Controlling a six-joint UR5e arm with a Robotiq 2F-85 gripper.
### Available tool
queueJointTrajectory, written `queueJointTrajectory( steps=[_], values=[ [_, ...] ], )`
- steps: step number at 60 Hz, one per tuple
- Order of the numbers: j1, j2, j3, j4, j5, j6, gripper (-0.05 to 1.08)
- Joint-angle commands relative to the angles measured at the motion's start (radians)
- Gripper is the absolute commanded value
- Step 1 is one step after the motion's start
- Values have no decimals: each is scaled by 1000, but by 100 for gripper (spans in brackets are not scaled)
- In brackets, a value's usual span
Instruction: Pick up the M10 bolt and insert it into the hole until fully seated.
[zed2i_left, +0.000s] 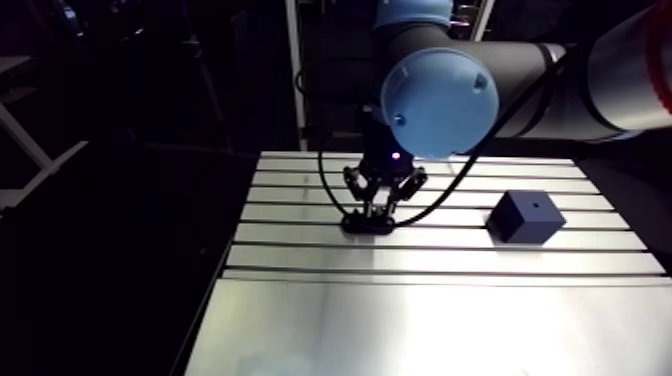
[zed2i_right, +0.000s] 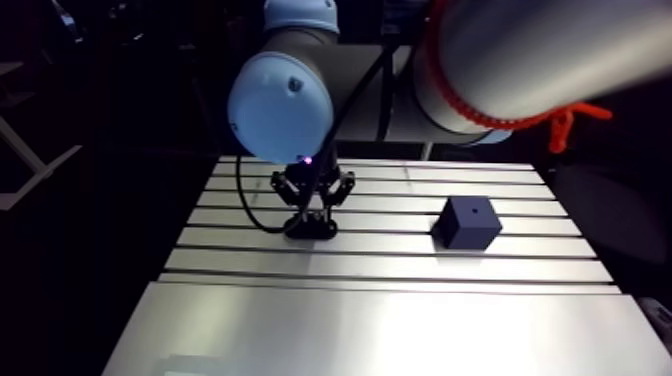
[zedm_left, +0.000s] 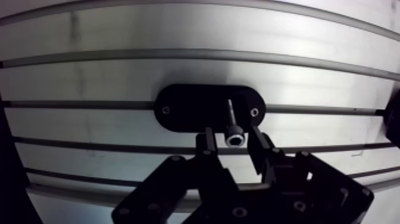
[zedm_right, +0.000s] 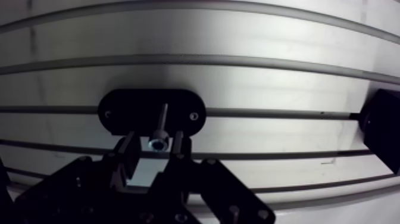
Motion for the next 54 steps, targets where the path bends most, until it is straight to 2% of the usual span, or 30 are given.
queueJointTrajectory(
  steps=[1, 54],
  values=[
    [0, 0, 0, 0, 0, 0, 60],
    [0, 4, -1, 0, 0, -2, 65]
  ],
)
